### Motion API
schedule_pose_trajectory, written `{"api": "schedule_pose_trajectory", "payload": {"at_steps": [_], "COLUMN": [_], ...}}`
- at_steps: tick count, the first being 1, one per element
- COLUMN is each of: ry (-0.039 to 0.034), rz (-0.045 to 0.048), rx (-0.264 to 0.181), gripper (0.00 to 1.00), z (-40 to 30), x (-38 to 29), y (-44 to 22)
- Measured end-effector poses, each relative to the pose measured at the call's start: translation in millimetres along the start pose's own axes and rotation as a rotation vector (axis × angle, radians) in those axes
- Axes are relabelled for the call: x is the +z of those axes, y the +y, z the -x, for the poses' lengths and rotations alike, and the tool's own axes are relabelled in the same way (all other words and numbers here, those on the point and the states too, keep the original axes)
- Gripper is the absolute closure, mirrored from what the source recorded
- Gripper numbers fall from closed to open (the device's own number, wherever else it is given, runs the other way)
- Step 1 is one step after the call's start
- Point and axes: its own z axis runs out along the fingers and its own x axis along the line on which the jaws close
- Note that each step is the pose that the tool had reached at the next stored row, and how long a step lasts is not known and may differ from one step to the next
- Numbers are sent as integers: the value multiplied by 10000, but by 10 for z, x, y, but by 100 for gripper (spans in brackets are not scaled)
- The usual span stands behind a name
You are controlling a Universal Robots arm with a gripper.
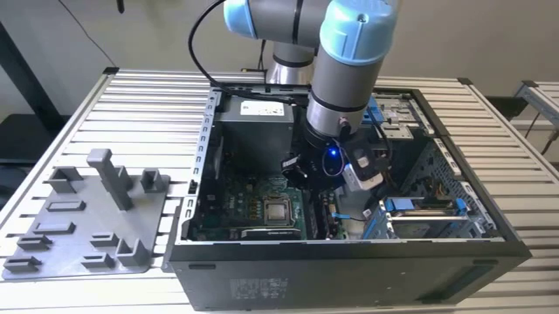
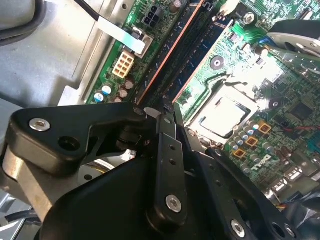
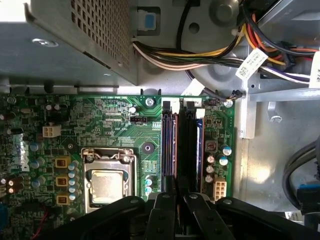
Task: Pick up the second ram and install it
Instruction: 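Insert the second ram into the second slot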
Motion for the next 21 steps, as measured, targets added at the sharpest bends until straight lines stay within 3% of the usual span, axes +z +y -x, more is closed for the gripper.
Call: {"api": "schedule_pose_trajectory", "payload": {"at_steps": [6,8,9,11,17,19,21], "ry": [-1,-3,-2,5,6,5,4], "rz": [9,12,6,-1,5,8,9], "rx": [0,0,0,-1,7,8,8], "gripper": [87,85,79,79,79,79,79], "z": [1,1,1,2,-3,-4,-4], "x": [9,13,12,4,-245,-301,-300], "y": [2,3,2,-1,-6,-6,-6]}}
